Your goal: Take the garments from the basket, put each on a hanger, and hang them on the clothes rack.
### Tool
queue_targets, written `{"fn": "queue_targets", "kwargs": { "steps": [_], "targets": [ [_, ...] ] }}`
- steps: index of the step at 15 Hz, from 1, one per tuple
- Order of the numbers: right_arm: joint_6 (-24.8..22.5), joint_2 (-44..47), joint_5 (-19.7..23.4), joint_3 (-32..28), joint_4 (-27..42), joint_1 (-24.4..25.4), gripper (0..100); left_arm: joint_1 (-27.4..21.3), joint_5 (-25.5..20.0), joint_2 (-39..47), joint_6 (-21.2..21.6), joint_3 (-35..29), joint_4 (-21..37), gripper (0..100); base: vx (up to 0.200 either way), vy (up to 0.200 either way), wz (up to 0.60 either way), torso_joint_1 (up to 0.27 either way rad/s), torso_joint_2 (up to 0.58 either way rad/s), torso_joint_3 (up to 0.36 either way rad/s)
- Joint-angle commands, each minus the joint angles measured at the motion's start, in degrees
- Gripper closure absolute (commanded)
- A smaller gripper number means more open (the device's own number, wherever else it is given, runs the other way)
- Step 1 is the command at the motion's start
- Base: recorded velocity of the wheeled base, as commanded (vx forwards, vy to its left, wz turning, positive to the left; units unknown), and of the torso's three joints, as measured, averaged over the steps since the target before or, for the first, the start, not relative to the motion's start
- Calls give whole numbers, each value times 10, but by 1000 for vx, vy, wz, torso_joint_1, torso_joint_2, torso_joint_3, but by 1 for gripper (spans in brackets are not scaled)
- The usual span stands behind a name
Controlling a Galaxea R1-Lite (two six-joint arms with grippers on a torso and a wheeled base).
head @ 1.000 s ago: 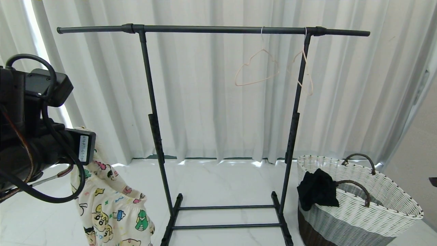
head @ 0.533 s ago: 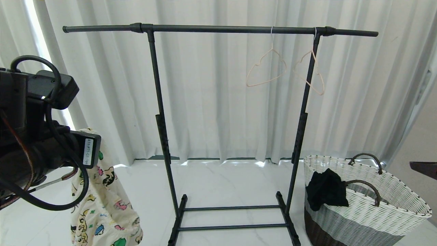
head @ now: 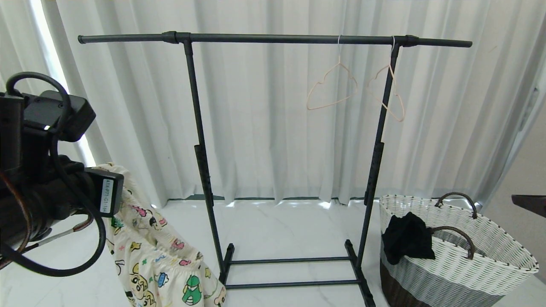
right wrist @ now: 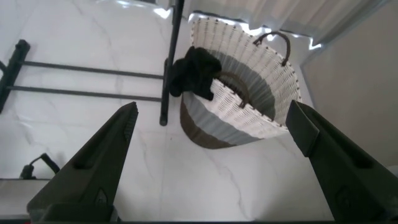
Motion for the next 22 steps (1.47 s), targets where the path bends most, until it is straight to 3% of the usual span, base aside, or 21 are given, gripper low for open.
{"fn": "queue_targets", "kwargs": {
  "steps": [1,22],
  "targets": [
    [0,2,0,0,-2,0,0,-1,1,-10,0,5,-1,100,0,0,0,95,-286,-246],
    [-5,16,-2,11,-41,-8,0,-4,-2,-11,0,7,-1,100,0,-10,0,202,-494,-283]
  ]
}}
